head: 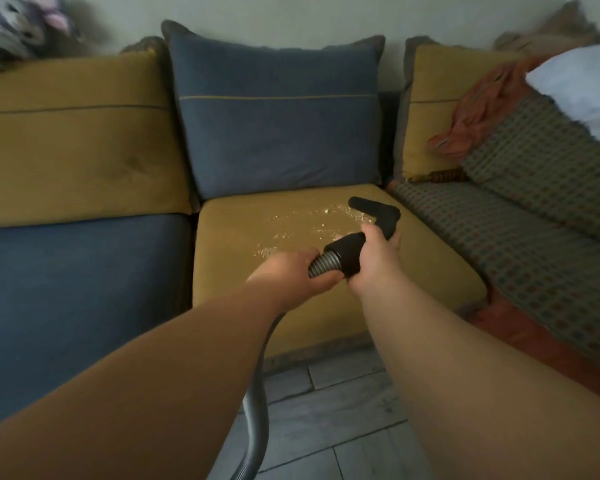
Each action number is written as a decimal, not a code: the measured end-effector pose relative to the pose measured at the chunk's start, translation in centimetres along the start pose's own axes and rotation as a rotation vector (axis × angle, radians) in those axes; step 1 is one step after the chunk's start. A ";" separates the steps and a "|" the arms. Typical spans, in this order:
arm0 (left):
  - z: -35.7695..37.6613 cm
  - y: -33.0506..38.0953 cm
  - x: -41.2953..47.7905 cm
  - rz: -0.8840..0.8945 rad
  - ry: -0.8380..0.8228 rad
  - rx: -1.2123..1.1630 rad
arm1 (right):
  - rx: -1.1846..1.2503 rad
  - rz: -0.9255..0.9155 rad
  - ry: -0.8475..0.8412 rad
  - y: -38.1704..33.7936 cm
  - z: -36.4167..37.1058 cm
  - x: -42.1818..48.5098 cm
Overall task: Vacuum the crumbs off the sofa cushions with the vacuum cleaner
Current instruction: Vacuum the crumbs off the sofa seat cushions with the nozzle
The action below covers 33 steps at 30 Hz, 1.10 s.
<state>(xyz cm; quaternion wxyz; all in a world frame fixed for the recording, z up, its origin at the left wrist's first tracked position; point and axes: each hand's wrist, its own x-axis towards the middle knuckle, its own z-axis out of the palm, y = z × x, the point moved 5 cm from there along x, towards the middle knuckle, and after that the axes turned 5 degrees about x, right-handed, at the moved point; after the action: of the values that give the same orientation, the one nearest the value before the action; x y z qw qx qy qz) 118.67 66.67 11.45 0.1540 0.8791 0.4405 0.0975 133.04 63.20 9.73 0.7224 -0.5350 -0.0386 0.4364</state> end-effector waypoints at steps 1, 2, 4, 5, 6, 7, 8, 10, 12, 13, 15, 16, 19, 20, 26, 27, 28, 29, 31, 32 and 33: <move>0.3 0.3 -0.5 -0.003 -0.011 0.004 | -0.006 0.004 0.004 0.1 -0.6 -0.4; 0.4 0.4 -0.8 -0.005 -0.017 0.009 | -0.019 0.006 0.007 0.2 -1.0 -0.7; 0.7 0.7 -1.5 -0.007 -0.034 0.022 | -0.029 0.021 0.010 0.6 -1.7 -1.2; 0.7 0.8 -1.8 -0.011 -0.043 0.025 | -0.011 0.036 0.007 0.9 -1.9 -1.3; 0.7 0.9 -2.0 -0.015 -0.054 0.028 | 0.020 0.051 0.002 1.2 -2.0 -1.4; 0.8 1.1 -2.1 -0.018 -0.065 0.036 | 0.055 0.064 0.001 1.5 -2.3 -1.4; 0.7 1.5 -2.2 -0.020 -0.073 0.053 | 0.086 0.072 0.002 1.6 -2.6 -1.2; 0.8 2.4 -2.1 -0.025 -0.091 0.089 | 0.122 0.076 0.000 1.6 -3.4 -0.9; 0.9 3.6 -2.0 -0.024 -0.113 0.120 | 0.145 0.082 -0.001 1.2 -4.4 -0.6; 0.9 4.3 -2.0 -0.016 -0.123 0.143 | 0.163 0.097 0.001 1.1 -4.9 -0.6; 0.9 5.4 -1.8 0.006 -0.144 0.192 | 0.198 0.126 0.006 0.9 -5.7 -0.6; 0.9 5.7 -1.7 0.007 -0.150 0.206 | 0.204 0.134 0.004 0.6 -6.0 -0.5; 0.5 6.0 -1.7 -0.003 -0.152 0.211 | 0.190 0.154 -0.007 0.3 -6.0 -0.7; 0.4 5.8 -1.9 -0.010 -0.144 0.198 | 0.178 0.153 -0.016 0.3 -5.8 -0.9; 1.9 5.1 -2.1 -0.044 -0.185 0.177 | 0.153 0.156 0.055 1.1 -6.7 -1.0; 2.6 5.1 -1.9 -0.038 -0.198 0.176 | 0.143 0.156 0.082 1.4 -7.2 -0.7; 3.2 5.1 -1.7 -0.025 -0.209 0.177 | 0.133 0.160 0.105 1.6 -7.7 -0.4; 3.9 5.1 -1.4 -0.010 -0.220 0.180 | 0.124 0.167 0.125 1.8 -8.2 -0.2; 4.9 4.9 -1.2 0.007 -0.230 0.172 | 0.088 0.167 0.152 2.1 -8.7 0.0; 5.2 4.7 -1.1 0.013 -0.228 0.157 | 0.066 0.156 0.160 2.1 -8.7 0.1; 5.5 4.4 -1.0 0.016 -0.223 0.141 | 0.049 0.146 0.167 2.2 -8.6 0.2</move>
<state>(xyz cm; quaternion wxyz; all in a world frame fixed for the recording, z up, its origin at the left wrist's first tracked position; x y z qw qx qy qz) 123.07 62.37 7.88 0.1391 0.8965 0.4195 -0.0307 136.39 57.07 4.19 0.7022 -0.5532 0.0714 0.4424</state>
